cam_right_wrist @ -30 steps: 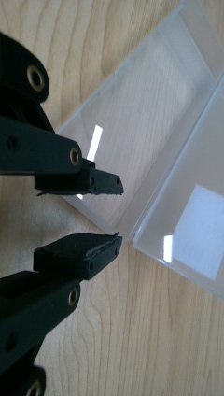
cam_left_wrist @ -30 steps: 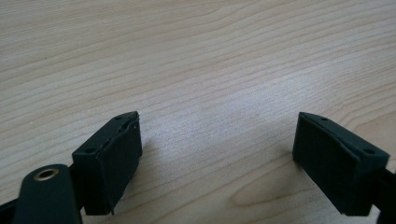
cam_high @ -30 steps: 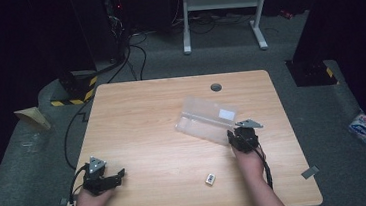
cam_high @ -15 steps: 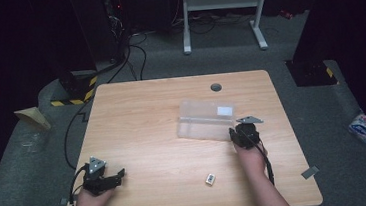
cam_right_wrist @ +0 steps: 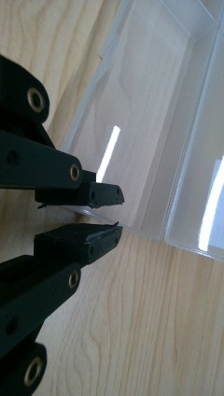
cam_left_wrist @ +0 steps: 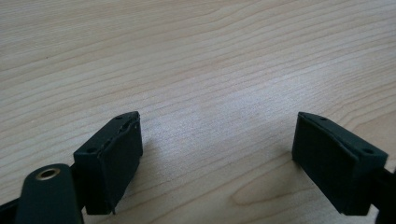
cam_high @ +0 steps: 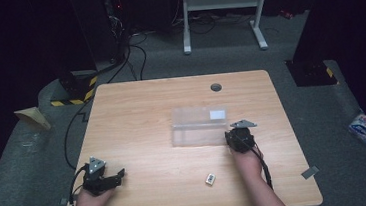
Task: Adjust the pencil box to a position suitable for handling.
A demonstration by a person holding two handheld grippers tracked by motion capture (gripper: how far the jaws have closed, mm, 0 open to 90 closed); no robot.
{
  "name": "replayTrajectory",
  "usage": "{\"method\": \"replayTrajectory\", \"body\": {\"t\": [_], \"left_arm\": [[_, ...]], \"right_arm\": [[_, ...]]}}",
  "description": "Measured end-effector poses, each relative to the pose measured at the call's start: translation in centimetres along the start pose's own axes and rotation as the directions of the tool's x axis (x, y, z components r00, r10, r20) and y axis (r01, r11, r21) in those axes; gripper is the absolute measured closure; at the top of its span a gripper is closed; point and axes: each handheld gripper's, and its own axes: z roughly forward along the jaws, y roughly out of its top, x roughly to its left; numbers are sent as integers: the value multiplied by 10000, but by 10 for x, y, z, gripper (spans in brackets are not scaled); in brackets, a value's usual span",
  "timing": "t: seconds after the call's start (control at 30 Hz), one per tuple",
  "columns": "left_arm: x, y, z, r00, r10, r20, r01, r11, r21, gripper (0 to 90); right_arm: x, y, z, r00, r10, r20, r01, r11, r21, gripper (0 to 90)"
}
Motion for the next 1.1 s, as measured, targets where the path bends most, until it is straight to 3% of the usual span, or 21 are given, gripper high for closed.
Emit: {"method": "replayTrajectory", "body": {"t": [0.13,0.33,1.1], "left_arm": [[0,0,0,10000,3,11,-3,10000,-2,165],[0,0,0,10000,6,0,-6,10000,2,166],[0,0,0,10000,-4,-4,4,10000,4,168]], "right_arm": [[12,-5,-4,9988,-425,-232,424,9991,-62,784],[20,-10,-9,9984,-425,-372,422,9991,-92,768],[23,-13,-11,9979,-534,-358,527,9984,-208,765]]}}
